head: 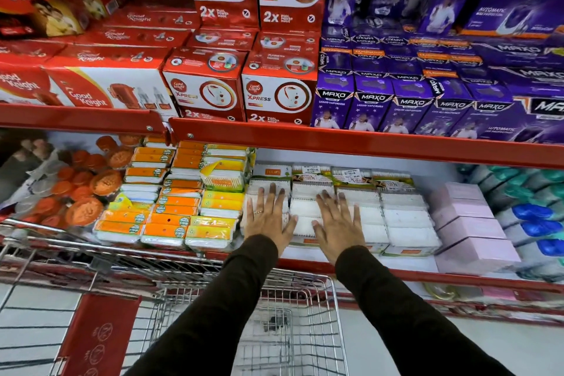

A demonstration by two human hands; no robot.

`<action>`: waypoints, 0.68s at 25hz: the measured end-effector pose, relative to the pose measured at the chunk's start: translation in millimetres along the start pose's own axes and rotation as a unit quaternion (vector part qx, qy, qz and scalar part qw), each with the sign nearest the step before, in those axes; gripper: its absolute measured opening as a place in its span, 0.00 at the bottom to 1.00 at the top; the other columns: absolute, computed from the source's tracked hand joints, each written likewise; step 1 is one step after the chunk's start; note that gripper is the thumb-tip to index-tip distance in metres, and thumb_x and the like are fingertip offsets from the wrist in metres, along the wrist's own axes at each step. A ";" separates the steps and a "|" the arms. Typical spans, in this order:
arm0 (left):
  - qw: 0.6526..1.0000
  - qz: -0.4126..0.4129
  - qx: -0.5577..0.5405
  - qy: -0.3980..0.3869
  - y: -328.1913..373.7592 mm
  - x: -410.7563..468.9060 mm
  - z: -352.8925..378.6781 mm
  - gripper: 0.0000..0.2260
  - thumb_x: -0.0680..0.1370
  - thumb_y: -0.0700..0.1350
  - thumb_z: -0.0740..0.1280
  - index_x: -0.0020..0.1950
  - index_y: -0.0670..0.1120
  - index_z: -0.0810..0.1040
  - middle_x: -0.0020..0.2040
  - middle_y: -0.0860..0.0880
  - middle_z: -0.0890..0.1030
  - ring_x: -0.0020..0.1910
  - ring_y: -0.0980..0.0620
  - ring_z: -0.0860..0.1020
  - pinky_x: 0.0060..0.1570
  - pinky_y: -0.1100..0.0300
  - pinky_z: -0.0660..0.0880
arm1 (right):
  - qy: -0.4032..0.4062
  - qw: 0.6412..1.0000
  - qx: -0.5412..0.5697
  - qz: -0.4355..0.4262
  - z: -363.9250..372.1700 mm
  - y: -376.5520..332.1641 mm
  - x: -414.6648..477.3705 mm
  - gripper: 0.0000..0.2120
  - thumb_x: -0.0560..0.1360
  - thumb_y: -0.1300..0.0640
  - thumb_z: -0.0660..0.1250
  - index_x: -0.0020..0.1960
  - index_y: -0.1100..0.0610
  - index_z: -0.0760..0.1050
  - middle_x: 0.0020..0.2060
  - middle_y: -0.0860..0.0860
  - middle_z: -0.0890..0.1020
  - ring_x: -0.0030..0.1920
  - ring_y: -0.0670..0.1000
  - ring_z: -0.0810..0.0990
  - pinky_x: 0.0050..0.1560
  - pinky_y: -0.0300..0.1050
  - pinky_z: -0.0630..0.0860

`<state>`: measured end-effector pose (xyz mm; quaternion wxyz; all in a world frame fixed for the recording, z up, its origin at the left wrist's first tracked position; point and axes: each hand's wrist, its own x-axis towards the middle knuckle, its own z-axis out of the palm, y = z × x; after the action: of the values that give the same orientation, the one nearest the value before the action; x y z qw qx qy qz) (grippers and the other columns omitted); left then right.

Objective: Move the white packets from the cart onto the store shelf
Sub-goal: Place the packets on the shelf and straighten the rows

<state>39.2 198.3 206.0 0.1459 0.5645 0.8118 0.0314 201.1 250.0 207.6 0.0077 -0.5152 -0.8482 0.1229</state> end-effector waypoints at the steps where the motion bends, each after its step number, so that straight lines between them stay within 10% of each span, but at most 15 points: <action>1: 1.000 0.005 0.017 -0.017 -2.4 2.5 6.6 0.32 0.82 0.62 0.46 0.82 0.51 0.41 0.82 0.50 0.37 0.80 0.48 0.36 0.78 0.44 0.37 | -0.010 1.000 -0.019 -0.004 8.5 2.0 1.5 0.29 0.83 0.45 0.46 0.81 0.49 0.42 0.81 0.48 0.47 0.81 0.55 0.41 0.79 0.59 0.40; 10: 0.998 0.013 0.049 0.035 21.7 1.5 17.0 0.36 0.76 0.62 0.36 0.81 0.47 0.40 0.82 0.48 0.39 0.81 0.48 0.39 0.79 0.45 0.38 | 0.035 0.999 0.000 0.004 1.3 34.7 -1.9 0.34 0.77 0.41 0.35 0.81 0.51 0.44 0.81 0.50 0.50 0.81 0.53 0.42 0.79 0.59 0.38; 17: 0.991 0.125 0.037 0.025 95.7 10.4 29.8 0.30 0.83 0.56 0.48 0.82 0.46 0.43 0.82 0.47 0.44 0.81 0.47 0.43 0.79 0.48 0.40 | 0.011 0.989 -0.026 0.142 -10.8 126.1 -12.2 0.40 0.73 0.36 0.29 0.81 0.52 0.46 0.81 0.51 0.47 0.81 0.55 0.39 0.77 0.60 0.34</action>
<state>130.9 239.1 196.1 0.0998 0.6658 0.7387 0.0333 318.4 296.9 192.1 -0.0133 -0.6320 -0.7690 0.0951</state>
